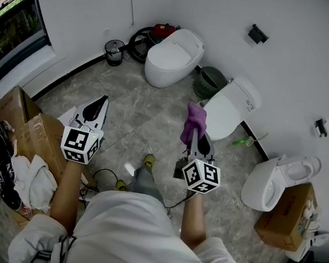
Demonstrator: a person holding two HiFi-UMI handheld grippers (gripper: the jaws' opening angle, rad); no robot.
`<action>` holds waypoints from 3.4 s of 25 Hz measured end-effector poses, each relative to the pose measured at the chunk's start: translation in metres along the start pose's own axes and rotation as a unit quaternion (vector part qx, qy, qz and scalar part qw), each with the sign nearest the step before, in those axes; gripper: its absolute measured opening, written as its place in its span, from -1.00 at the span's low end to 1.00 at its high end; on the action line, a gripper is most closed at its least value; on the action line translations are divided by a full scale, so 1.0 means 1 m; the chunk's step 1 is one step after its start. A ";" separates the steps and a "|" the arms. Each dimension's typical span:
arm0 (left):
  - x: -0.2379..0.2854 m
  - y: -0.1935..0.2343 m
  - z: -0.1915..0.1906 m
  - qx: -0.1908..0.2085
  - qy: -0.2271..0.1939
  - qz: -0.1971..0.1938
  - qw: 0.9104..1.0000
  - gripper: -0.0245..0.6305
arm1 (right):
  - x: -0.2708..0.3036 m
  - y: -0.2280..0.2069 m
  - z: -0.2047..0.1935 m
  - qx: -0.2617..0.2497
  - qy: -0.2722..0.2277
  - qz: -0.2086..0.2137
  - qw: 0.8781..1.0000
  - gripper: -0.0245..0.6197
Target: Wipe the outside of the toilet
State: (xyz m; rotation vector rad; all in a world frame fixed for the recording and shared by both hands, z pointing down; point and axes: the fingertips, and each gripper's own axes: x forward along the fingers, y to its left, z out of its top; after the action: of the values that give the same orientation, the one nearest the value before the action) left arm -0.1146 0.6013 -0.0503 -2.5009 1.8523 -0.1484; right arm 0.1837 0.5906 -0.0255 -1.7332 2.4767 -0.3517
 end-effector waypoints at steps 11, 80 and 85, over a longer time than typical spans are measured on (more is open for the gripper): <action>0.057 0.033 -0.005 -0.002 0.009 0.008 1.000 -0.88 | 0.073 -0.013 -0.014 0.009 0.008 0.008 1.000 -0.75; 0.649 0.300 -0.134 -0.036 0.128 -0.079 0.988 -0.88 | 0.684 -0.147 -0.059 0.026 0.100 -0.079 0.991 -0.75; 0.673 0.288 -0.150 -0.040 0.147 -0.095 0.984 -0.88 | 0.695 -0.166 -0.067 0.028 0.109 -0.088 0.990 -0.75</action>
State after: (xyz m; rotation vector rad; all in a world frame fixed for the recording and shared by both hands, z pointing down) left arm -0.2087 -0.1212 0.1180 -2.8412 1.7341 -0.4812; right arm 0.0798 -0.1052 0.1155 -1.9927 2.4310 -0.6529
